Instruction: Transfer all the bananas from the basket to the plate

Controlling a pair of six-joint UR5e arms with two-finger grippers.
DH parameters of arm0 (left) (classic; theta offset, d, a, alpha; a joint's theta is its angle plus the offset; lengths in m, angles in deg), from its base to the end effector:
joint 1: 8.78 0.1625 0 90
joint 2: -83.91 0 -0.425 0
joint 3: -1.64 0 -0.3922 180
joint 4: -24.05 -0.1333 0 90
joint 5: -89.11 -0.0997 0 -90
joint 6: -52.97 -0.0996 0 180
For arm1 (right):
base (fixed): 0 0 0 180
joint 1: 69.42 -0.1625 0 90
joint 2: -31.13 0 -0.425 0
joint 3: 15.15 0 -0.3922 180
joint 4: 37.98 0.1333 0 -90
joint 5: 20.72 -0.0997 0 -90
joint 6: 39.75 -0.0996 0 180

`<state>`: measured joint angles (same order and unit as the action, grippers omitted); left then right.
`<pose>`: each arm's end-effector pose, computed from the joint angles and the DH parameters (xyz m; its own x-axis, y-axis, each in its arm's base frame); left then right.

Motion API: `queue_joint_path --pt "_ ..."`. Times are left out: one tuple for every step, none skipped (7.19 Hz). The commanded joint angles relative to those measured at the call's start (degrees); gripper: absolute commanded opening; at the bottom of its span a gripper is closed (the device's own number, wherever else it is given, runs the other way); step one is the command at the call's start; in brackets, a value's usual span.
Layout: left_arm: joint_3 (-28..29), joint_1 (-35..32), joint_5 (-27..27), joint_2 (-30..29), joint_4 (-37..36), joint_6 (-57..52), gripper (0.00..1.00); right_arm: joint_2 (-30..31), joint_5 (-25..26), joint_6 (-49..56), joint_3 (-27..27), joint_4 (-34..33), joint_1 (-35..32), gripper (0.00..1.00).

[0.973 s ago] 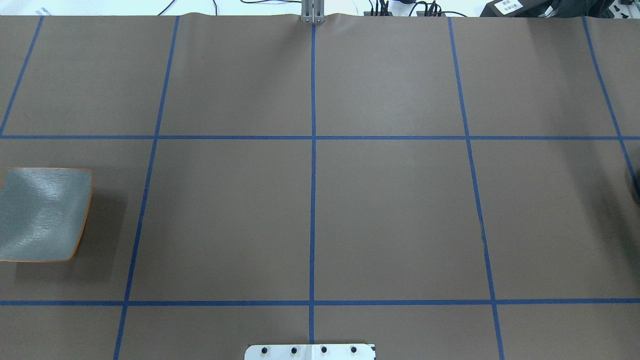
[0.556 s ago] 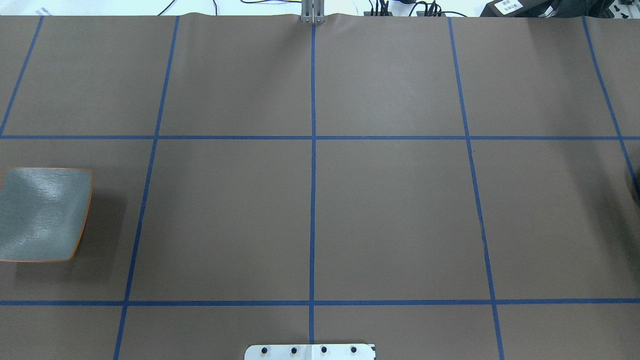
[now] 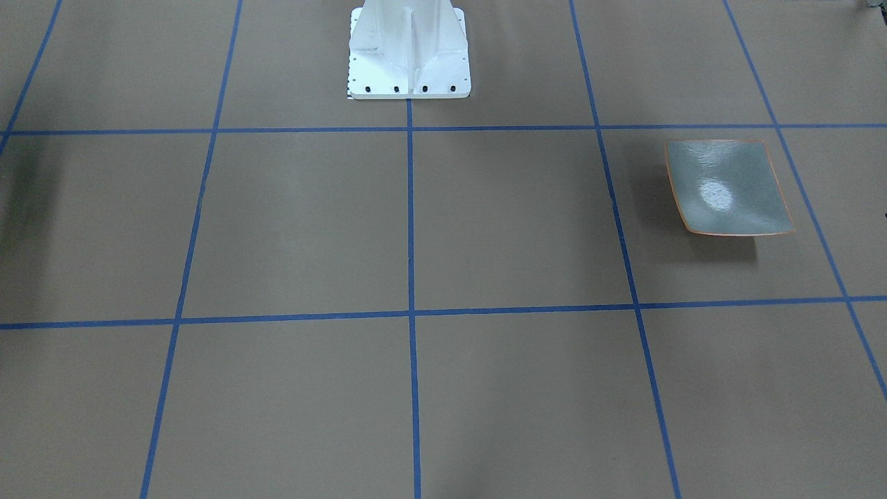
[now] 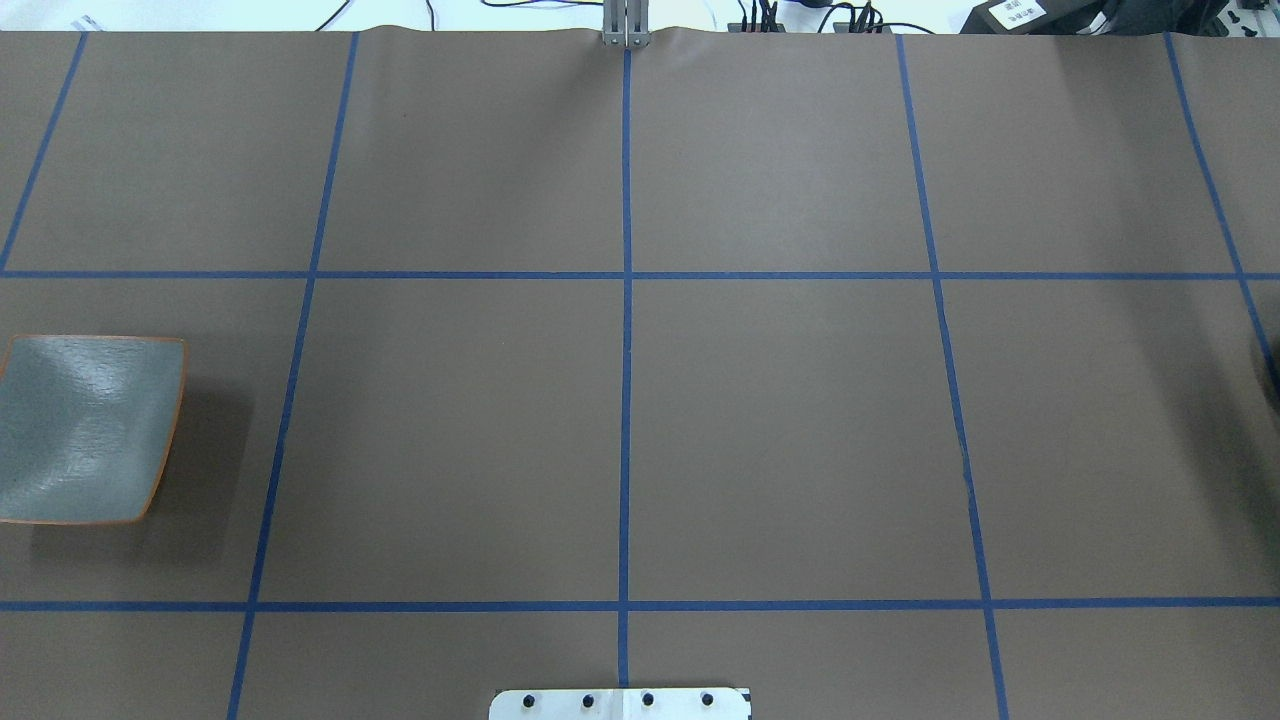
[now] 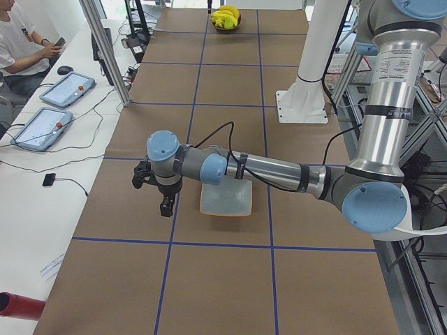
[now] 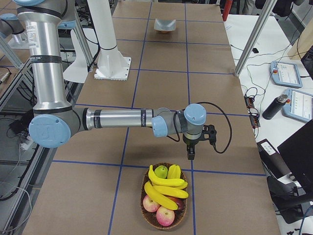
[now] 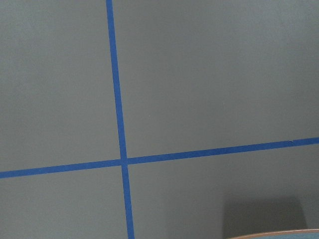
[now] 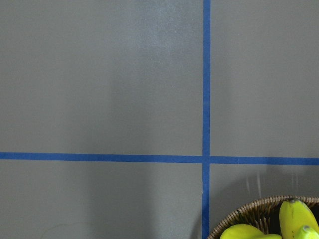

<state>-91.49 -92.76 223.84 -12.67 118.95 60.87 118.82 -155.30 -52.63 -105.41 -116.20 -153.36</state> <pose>-0.0052 -0.5532 0.5619 0.6953 0.1164 -0.7092 -0.0060 0.9877 0.1562 0.0078 -0.5269 0.6136 0.6954 -0.0272 0.7181 -0.0541 0.9945 0.0900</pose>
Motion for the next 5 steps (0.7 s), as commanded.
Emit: queue_joint_path --pt "-1.0 -0.1 0.0 0.1 -0.1 0.0 1.00 8.9 0.4 -1.2 -7.3 2.5 0.0 1.00" --pt "-1.0 0.0 -0.1 0.1 -0.1 0.0 1.00 12.7 1.7 -1.1 -8.2 2.5 -0.4 1.00" --pt "-1.4 -0.1 -0.1 0.1 -0.1 0.0 1.00 17.0 4.8 -1.1 -9.5 3.1 -1.3 1.00" --pt "-2.4 -0.1 -0.1 0.2 -0.2 0.0 1.00 19.4 6.4 -2.0 -9.3 5.3 -4.4 1.00" --pt "-2.4 0.0 -0.1 0.2 -0.2 0.0 1.00 20.8 6.7 -6.8 -8.8 5.7 -5.6 1.00"
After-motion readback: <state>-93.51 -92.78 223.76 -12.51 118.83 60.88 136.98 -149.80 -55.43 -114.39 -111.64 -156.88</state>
